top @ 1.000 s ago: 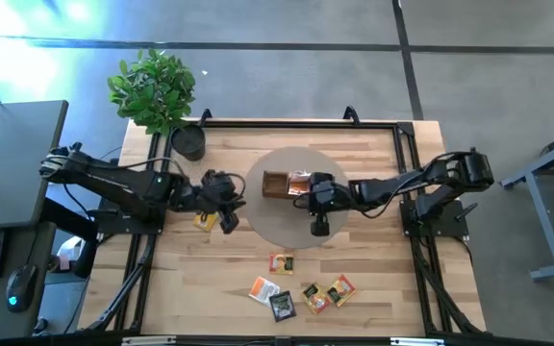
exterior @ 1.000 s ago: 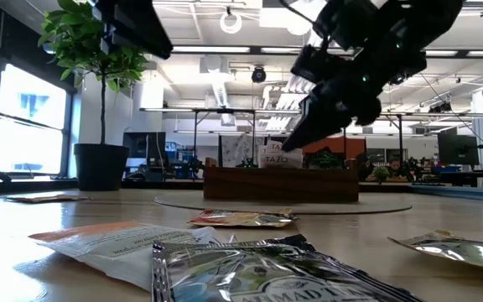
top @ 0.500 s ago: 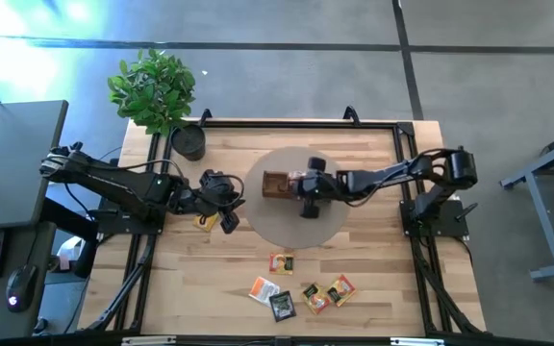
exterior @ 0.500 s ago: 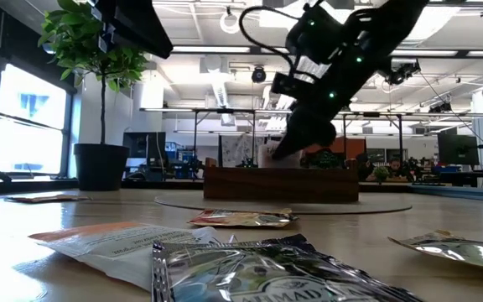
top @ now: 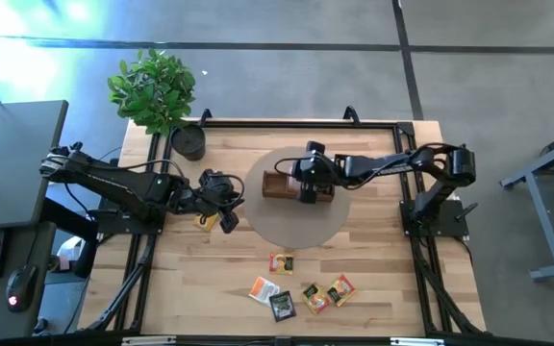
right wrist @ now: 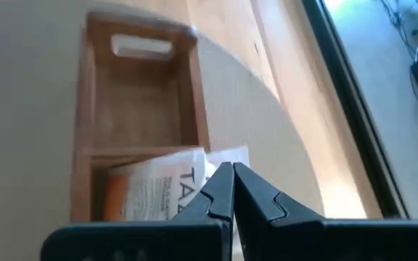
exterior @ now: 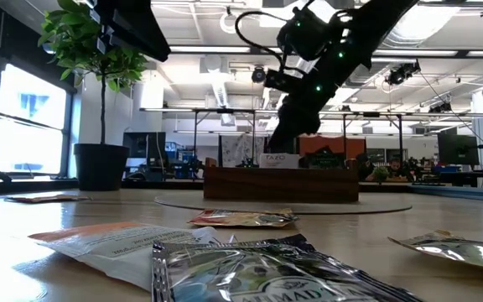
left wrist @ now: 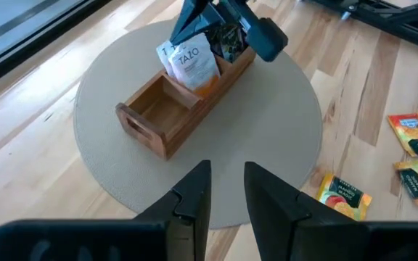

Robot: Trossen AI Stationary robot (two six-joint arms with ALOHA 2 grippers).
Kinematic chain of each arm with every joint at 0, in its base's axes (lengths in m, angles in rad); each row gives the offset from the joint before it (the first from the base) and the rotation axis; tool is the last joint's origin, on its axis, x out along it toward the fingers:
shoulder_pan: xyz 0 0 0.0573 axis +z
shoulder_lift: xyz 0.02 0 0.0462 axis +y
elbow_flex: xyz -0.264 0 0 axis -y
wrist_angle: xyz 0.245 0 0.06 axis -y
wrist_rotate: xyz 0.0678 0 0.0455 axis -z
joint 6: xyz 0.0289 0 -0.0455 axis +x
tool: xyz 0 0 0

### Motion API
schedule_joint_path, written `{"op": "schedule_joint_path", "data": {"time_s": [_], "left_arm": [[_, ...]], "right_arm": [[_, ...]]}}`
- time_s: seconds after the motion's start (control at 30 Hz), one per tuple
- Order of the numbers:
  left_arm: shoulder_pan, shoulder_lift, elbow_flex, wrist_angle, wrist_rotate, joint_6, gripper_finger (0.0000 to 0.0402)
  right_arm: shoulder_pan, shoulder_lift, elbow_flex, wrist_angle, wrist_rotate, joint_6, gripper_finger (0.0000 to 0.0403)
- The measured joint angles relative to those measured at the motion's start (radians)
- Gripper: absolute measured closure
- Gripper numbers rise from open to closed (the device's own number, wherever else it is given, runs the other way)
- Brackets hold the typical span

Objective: Pick & Place Tea
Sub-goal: Adjust the white tea bags in the wooden organizer, then put the yellow tea bag into the left section of the wooden organizer

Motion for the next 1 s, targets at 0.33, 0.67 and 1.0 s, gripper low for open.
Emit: {"op": "schedule_joint_path", "data": {"time_s": [0.33, 0.67, 1.0], "left_arm": [[0.0, 0.0, 0.0, -0.008, -0.005, 0.058, 0.0318], [0.0, 0.044, 0.001, 0.009, 0.001, 0.124, 0.0318], [0.0, 0.131, 0.001, 0.066, 0.003, 0.124, 0.0318]], "right_arm": [[0.156, -0.125, 0.105, -0.206, -0.025, -0.043, 0.0402], [0.346, -0.168, 0.105, -0.391, -0.275, -0.044, 0.0399], [0.47, -0.167, 0.105, -0.382, -0.147, -0.029, 0.0399]]}}
